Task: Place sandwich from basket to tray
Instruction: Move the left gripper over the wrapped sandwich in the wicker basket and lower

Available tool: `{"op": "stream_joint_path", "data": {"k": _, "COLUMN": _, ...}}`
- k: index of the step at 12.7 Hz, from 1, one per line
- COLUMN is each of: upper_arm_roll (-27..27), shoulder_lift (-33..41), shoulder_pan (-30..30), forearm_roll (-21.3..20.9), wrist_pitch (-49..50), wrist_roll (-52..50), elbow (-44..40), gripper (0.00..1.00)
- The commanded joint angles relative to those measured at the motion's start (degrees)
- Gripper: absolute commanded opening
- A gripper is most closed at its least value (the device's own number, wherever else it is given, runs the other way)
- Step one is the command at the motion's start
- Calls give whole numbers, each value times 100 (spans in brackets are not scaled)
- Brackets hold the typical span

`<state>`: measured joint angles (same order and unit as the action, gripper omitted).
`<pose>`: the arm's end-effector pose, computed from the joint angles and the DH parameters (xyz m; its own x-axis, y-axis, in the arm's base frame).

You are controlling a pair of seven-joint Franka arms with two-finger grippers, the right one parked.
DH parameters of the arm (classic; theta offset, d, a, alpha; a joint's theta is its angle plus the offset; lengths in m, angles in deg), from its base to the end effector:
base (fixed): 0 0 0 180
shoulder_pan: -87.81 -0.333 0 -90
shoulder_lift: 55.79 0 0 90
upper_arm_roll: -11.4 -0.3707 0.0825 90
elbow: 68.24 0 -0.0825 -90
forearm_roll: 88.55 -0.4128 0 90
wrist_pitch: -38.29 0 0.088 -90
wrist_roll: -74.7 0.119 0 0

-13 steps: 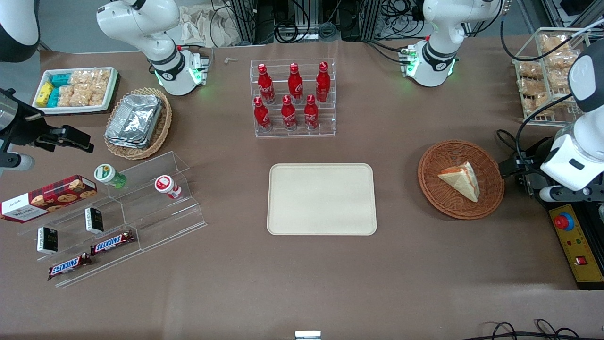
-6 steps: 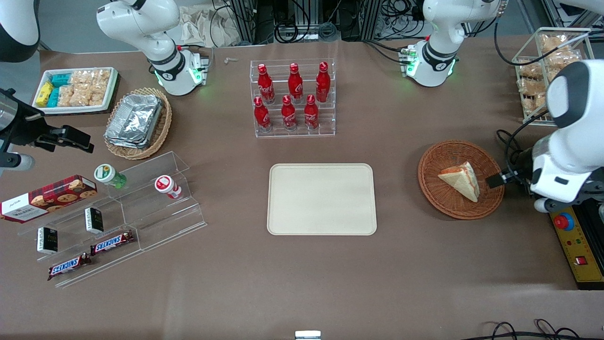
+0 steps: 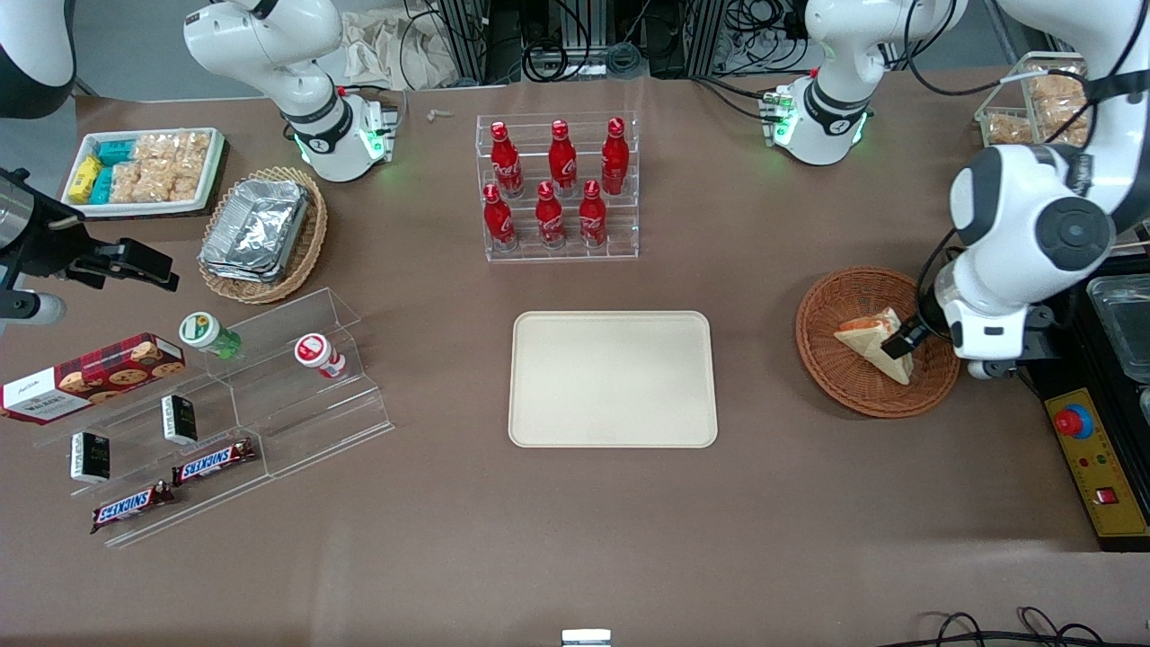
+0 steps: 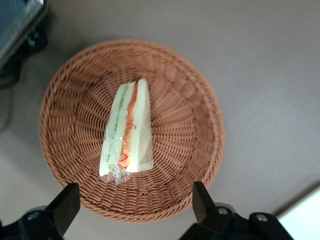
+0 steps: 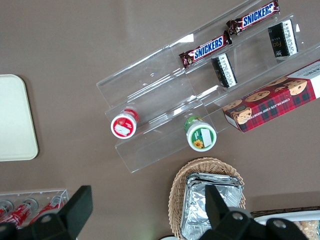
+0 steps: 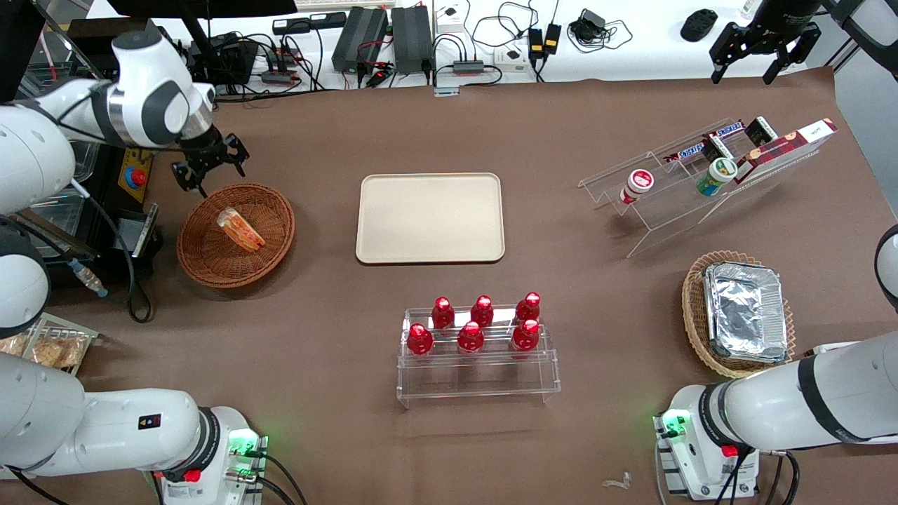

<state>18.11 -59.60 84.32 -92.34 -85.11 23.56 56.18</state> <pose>0.5593 -0.0276 0.3811 0.6977 0.7161 -0.0185 0.7119 -0.6960 -0.0935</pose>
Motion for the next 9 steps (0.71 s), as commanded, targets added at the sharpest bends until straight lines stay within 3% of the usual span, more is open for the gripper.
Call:
{"op": "stream_joint_path", "data": {"k": 1, "upper_arm_roll": -20, "shoulder_lift": 178, "shoulder_pan": -73, "forearm_roll": -8, "wrist_pitch": -272, "wrist_roll": -642, "elbow": 468, "gripper": 100}}
{"op": "stream_joint_path", "data": {"k": 9, "upper_arm_roll": -38, "shoulder_lift": -251, "shoulder_pan": -232, "forearm_roll": -263, "wrist_pitch": -1351, "wrist_roll": -642, "elbow": 1084, "gripper": 100}}
